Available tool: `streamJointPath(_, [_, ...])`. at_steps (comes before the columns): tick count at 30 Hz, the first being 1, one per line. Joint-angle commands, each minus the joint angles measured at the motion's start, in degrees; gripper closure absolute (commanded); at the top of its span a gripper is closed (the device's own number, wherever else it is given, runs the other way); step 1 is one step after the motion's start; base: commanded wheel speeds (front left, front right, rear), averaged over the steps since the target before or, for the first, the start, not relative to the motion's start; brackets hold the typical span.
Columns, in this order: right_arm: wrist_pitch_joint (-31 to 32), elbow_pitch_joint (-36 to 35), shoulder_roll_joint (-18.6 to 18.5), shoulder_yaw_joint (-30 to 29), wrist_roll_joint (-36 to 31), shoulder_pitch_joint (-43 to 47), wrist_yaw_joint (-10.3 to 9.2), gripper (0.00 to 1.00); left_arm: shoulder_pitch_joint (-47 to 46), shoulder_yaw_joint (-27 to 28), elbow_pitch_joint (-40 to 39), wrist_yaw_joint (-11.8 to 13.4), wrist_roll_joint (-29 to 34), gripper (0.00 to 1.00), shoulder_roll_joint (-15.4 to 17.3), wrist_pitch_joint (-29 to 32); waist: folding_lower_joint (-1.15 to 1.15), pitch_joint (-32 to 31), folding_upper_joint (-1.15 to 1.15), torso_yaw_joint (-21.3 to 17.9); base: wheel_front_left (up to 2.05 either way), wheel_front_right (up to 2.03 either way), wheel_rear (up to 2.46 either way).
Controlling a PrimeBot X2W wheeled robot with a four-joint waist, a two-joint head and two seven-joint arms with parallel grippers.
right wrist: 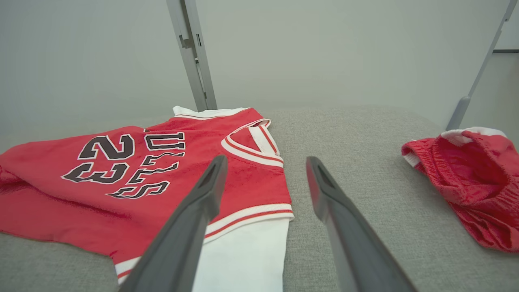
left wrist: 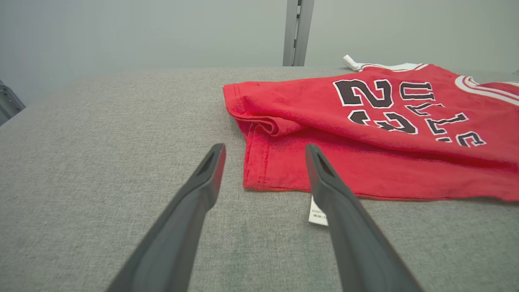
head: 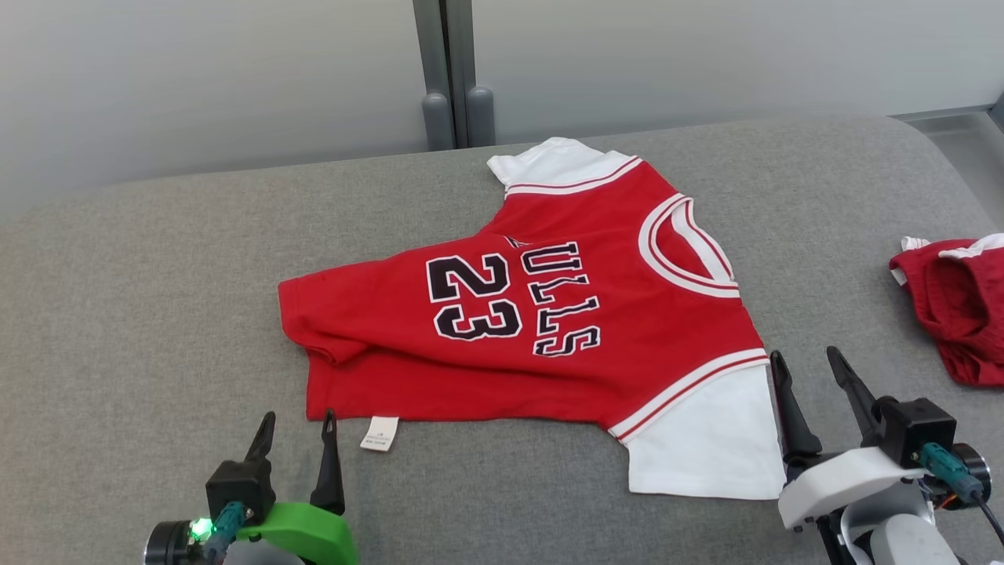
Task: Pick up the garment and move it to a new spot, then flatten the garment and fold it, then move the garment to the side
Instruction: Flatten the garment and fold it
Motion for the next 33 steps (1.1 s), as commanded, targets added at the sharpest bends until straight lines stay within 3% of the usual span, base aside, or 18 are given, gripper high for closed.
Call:
streamJointPath(1, [-0.3, 0.6, -0.2, 0.1, -0.4, 1.2, -0.09, 0.00, 1.4, 0.7, -0.6, -0.1, 0.6, 0.00, 0.2, -0.2, 0.00, -0.7, 0.00, -0.4, 0.00, 0.00, 0.00])
streamJointPath(9, [-0.3, 2.6, -0.2, 0.7, -0.1, 1.9, -0.09, 0.00, 3.8, 1.2, -2.0, 0.5, 0.4, 0.00, 0.2, -0.2, 0.00, -0.5, 0.00, -0.9, 0.00, 0.00, 0.00])
streamJointPath(19, [-0.3, 18.0, -0.2, 1.6, -1.2, -0.5, -0.09, 0.00, 2.2, -0.8, -1.1, 1.2, -1.8, 0.00, 0.2, -0.2, 0.00, 2.1, 0.00, 0.1, 0.00, 0.00, 0.00])
streamJointPath(25, [0.2, 25.8, 0.0, 5.1, -0.7, -1.5, -0.05, 0.00, 1.3, -1.1, -0.6, 1.3, -2.1, 0.00, 0.2, -0.2, 0.00, 3.2, 0.00, 0.6, 0.00, 0.00, 0.00])
streamJointPath(27, [0.3, 27.6, 0.2, 6.3, 0.0, -1.3, -0.04, 0.77, 1.0, -1.0, -0.4, 1.3, -2.5, 0.00, 0.2, -0.2, 0.00, 3.4, 0.00, 0.6, 0.00, 0.00, 0.00])
streamJointPath(28, [0.4, 28.1, 0.2, 6.6, 0.0, -1.3, -0.04, 1.00, 0.8, -0.9, -0.2, 1.3, -2.5, 0.00, 0.2, -0.2, 0.00, 3.5, 0.00, 0.6, 0.00, 0.00, 0.00])
streamJointPath(33, [0.5, 27.0, 0.0, 5.3, -1.1, -2.0, -0.05, 1.00, -0.9, -0.1, 0.7, 0.9, -4.3, 0.00, 0.2, -0.2, 0.00, 4.4, 0.00, -0.2, 0.00, 0.00, 0.00])
